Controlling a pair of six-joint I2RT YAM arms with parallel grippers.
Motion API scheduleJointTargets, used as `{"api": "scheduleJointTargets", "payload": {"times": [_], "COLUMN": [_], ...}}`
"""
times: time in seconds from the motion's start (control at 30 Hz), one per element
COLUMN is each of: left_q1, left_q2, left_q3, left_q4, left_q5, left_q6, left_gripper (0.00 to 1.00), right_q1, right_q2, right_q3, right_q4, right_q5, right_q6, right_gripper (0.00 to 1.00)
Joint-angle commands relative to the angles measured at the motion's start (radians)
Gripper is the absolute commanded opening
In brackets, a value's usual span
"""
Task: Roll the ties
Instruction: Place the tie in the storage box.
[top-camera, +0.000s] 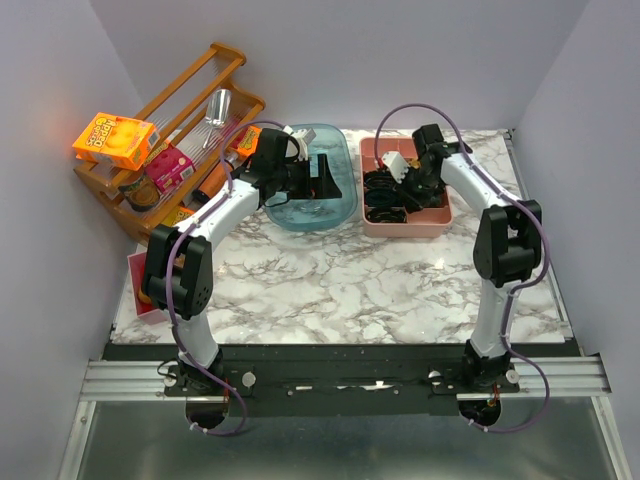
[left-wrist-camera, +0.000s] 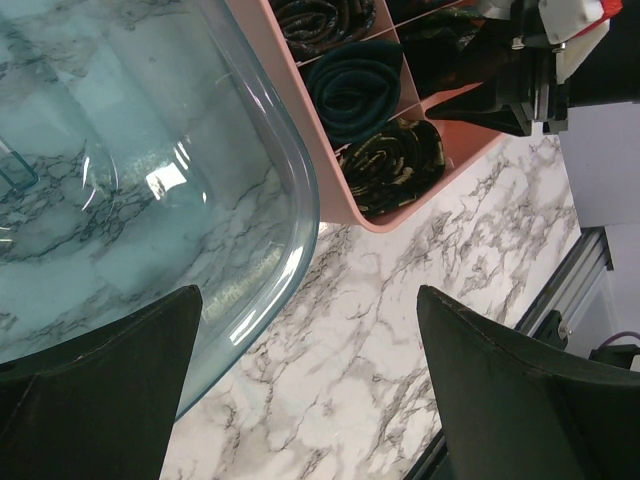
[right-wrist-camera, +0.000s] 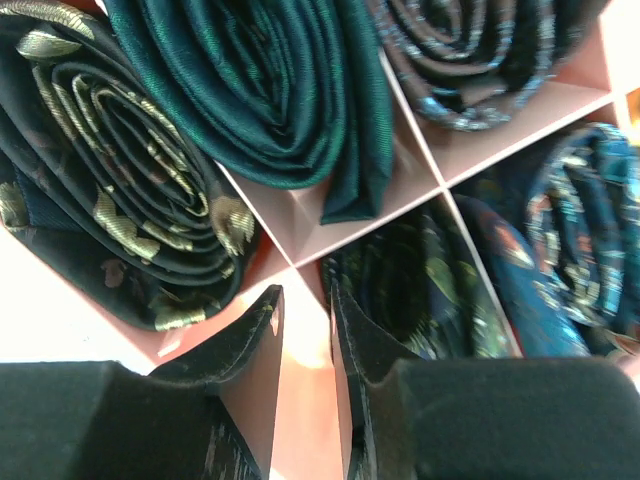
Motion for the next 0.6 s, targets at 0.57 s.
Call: {"api": "scheduleJointTargets", "payload": {"times": [0.57], "left_q1": [0.009], "left_q2": [-0.043], "left_q3": [0.005], "left_q4": [0.006], "left_q5": [-0.015], "left_q6": [0.013], "left_gripper": [0.99], "right_q1": [-0.008], "right_q2": [-0.216], "right_q3": [0.081], "right_q4": [0.096], "right_q5": [-0.323], "right_q6": [0.144], "right_gripper": [0.64]}}
